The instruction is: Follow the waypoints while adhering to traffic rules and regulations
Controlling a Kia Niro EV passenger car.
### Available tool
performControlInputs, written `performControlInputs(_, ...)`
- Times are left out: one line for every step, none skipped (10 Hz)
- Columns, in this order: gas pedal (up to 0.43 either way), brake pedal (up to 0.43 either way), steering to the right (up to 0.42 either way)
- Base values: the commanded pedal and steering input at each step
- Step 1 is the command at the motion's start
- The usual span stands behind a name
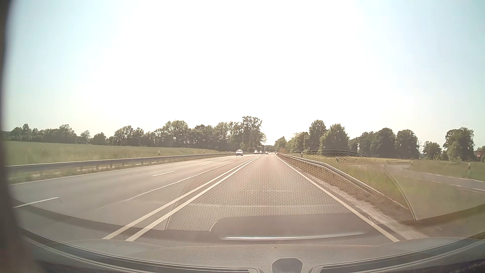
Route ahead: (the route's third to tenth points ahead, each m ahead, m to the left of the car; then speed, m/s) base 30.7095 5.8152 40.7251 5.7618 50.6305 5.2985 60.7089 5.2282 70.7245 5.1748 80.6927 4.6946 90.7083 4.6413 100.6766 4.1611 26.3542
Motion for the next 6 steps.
performControlInputs(0.311,0.006,0.009)
performControlInputs(0.268,0.006,0.009)
performControlInputs(0.240,0.006,0.009)
performControlInputs(0.209,0.006,0.009)
performControlInputs(0.189,0.006,0.009)
performControlInputs(0.177,0.006,0.009)
